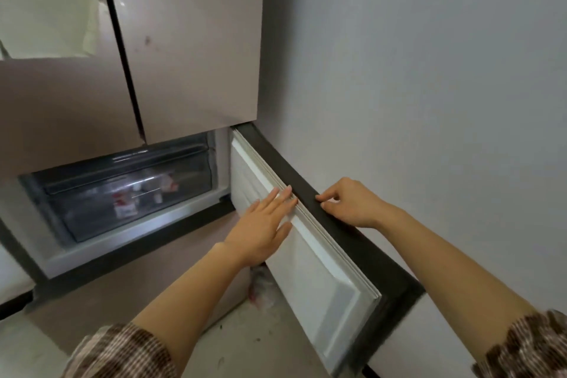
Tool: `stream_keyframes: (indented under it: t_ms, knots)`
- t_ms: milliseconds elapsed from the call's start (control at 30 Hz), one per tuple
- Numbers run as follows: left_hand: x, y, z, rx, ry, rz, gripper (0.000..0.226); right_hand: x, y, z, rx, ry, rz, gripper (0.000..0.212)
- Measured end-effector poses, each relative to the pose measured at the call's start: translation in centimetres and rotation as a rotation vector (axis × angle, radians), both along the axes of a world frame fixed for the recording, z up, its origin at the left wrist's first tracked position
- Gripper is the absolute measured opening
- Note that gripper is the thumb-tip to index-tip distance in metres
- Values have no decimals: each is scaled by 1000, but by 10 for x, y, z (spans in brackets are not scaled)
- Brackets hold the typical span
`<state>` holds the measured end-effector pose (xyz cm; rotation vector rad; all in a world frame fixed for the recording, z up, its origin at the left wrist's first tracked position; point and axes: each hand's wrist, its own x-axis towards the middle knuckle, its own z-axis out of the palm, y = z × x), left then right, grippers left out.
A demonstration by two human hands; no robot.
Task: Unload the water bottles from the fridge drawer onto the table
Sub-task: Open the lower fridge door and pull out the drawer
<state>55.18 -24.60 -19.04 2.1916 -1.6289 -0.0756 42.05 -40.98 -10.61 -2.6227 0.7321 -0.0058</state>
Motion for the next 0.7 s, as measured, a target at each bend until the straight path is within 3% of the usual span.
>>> stream_keyframes:
  t_ms: [233, 700]
  knots:
    - [-17, -97, -3, -75, -74, 0, 62, -15, -79, -4, -192, 26, -82, 38]
    - [-34, -214, -2, -20, -84, 135, 71, -15, -187, -32, -163, -92, -108, 40]
